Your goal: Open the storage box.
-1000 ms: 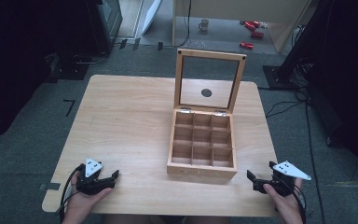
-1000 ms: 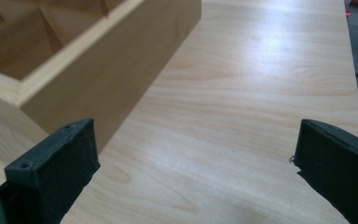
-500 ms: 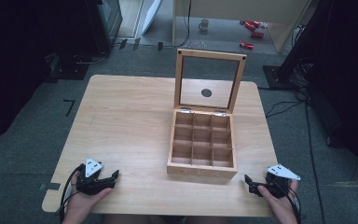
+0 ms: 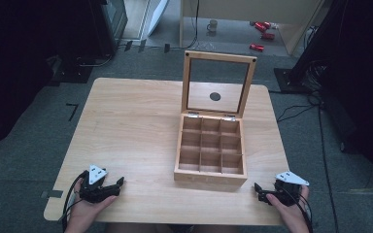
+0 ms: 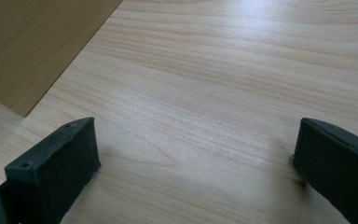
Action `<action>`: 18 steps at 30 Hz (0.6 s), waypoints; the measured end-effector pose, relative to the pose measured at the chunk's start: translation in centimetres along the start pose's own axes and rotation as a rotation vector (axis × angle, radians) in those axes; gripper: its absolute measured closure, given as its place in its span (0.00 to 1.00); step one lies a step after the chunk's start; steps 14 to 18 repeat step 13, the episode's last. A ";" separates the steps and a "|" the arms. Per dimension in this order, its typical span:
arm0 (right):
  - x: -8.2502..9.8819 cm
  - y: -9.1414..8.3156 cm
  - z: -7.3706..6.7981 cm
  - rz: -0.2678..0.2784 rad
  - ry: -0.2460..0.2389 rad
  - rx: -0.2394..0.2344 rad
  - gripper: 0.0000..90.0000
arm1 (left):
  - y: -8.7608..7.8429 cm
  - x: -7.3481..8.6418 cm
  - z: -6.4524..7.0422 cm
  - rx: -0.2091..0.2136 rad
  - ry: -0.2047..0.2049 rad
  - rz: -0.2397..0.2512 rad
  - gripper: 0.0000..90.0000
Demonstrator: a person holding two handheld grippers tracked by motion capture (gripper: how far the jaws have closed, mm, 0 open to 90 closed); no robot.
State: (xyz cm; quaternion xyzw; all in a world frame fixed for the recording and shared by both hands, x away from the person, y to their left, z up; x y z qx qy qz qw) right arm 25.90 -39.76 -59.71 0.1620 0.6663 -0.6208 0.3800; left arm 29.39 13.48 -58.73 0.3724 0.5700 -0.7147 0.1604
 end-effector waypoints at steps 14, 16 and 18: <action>0.0 0.0 0.0 0.000 0.003 0.001 0.00 | 0.0 0.0 0.0 0.002 0.002 0.000 0.26; 0.0 0.0 0.0 0.000 0.003 0.001 0.00 | 0.0 0.0 0.0 0.002 0.002 0.000 0.26; 0.0 0.0 0.0 0.000 0.003 0.001 0.00 | 0.0 0.0 0.0 0.002 0.002 0.000 0.26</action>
Point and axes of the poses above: each handheld gripper's, and its own axes: y roughly forward along the jaws, x roughly out of its underside, z roughly to its right, the point moved 10 cm from there along y, roughly forward along the jaws, and after that the axes turned 7 degrees about -y, right-handed, at the moved point
